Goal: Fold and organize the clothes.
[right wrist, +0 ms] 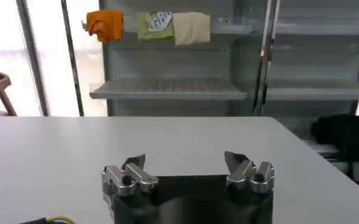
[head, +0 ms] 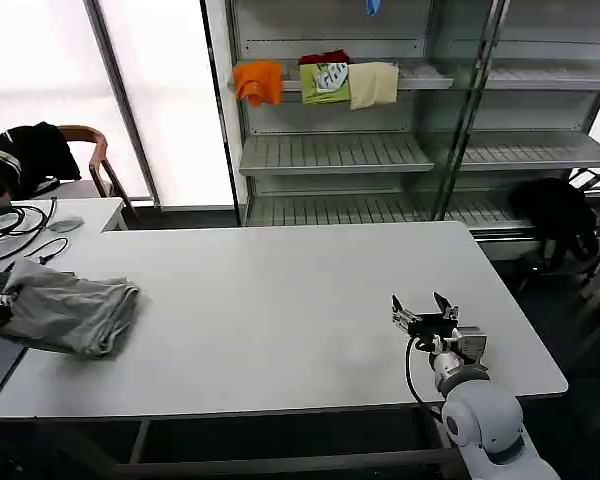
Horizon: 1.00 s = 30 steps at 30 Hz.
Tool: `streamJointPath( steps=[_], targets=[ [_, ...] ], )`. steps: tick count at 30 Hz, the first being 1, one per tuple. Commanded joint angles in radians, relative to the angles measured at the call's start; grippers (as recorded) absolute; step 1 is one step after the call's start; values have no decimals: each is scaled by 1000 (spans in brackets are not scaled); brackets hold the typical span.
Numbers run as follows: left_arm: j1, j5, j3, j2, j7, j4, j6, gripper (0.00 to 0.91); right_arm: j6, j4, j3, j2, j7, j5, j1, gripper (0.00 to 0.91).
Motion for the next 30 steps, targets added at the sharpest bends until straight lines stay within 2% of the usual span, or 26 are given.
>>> streamJointPath(
  steps=[1, 5, 11, 15, 21, 24, 30],
  targets=[
    [-28, 33, -39, 24, -1, -18, 8, 0, 1, -6, 6, -7, 0, 12, 1, 907],
    [-22, 34, 20, -33, -39, -145, 9, 0, 2, -10, 13, -9, 0, 12, -7, 907],
    [-7, 64, 193, -123, -114, -350, 11, 0, -1, -9, 25, -4, 2, 3, -24, 907],
    [-53, 128, 453, -158, -164, -459, 11, 0, -4, 1, 41, 3, 2, -10, -48, 907],
    [-200, 184, 764, -204, -211, -484, 12, 0, -3, 12, 55, 18, 1, -40, -87, 907],
    [-242, 205, 856, -218, -212, -465, 12, 0, -4, 14, 62, 34, 1, -58, -95, 907],
    [-266, 259, 894, -254, -186, -383, 11, 0, -5, 25, 71, 40, -2, -68, -112, 907]
  ],
)
